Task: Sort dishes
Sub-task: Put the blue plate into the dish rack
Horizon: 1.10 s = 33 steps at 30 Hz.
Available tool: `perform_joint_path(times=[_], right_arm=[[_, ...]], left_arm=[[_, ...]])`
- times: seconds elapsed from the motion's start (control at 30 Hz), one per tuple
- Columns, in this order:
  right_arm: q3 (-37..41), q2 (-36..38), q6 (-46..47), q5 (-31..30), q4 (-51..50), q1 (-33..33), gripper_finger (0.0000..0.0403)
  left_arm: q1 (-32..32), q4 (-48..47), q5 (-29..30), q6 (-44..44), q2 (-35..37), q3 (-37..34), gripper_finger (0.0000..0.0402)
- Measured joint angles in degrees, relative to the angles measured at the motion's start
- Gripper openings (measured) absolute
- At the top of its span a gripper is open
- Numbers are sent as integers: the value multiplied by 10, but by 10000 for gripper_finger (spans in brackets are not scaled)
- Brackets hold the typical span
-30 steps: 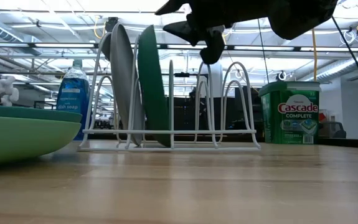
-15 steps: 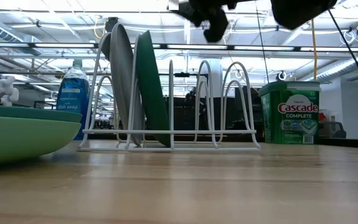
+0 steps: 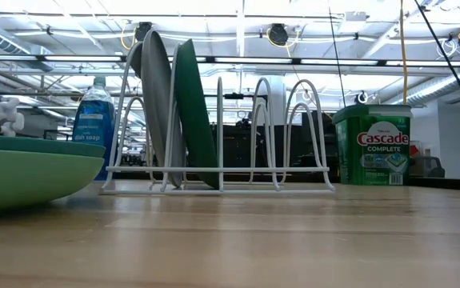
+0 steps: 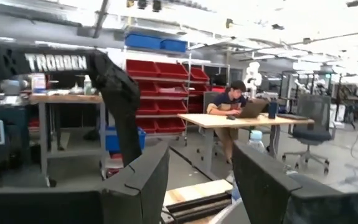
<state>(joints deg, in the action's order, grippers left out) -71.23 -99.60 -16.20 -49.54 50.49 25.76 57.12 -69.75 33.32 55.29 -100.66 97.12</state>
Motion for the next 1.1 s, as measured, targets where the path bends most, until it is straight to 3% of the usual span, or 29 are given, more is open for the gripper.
perform_joint_path(times=[0.1, 0.2, 0.37, 1.1], right_arm=[[-6, 8, -25, -2, -7, 16, 169], [-7, 15, -46, -13, -6, 27, 169], [-6, 16, -73, -46, -4, 32, 169], [-6, 15, -70, -46, -2, 32, 169]], left_arm=[[-13, 0, -122, -1, -34, 0, 123], [-15, -1, -175, -9, -66, 0, 123], [-17, 0, -201, -35, -107, 0, 123], [-65, -2, -271, -66, -195, 0, 123]])
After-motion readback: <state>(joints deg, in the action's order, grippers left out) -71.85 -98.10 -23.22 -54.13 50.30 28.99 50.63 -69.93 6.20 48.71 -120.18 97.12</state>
